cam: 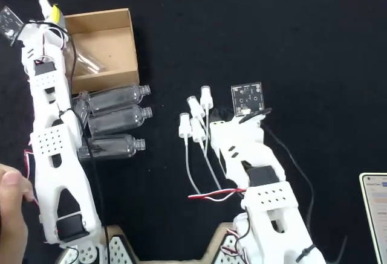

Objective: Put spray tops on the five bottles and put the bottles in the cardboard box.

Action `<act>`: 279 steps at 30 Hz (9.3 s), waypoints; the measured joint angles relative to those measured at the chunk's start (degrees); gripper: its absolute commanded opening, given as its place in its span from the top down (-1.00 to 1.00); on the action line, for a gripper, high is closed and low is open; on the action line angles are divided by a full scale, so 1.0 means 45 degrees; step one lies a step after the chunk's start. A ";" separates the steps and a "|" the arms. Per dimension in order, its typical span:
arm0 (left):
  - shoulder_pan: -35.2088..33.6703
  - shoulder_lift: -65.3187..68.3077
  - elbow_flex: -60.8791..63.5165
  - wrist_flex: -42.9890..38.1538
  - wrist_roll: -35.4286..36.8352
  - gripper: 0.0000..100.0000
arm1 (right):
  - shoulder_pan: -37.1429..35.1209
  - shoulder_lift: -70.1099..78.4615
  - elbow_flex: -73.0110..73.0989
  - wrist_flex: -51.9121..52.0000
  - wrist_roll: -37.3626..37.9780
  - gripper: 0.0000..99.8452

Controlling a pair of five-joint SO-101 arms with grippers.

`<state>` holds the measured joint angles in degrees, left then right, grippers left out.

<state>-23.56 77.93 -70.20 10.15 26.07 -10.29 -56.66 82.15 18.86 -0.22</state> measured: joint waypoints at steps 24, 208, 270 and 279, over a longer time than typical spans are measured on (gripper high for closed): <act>0.0176 0.0059 -0.4103 0.5392 0.0059 0.94 | 0.0000 0.0000 0.0000 0.0000 0.0000 0.89; -0.5392 -1.3402 1.0549 2.0044 -1.3167 0.47 | 0.0000 0.0000 0.0176 0.0000 0.0000 0.89; -0.5236 -1.2015 1.4828 1.4867 -0.5138 0.82 | 0.0000 0.0000 0.0176 0.0000 0.0000 0.89; -0.2598 -1.4886 1.0706 1.8598 -0.5138 0.82 | 0.0606 0.0000 0.0176 0.0039 -0.0020 0.88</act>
<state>-35.25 10.95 -22.02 93.85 2.95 -7.56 -56.66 82.95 19.03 -0.31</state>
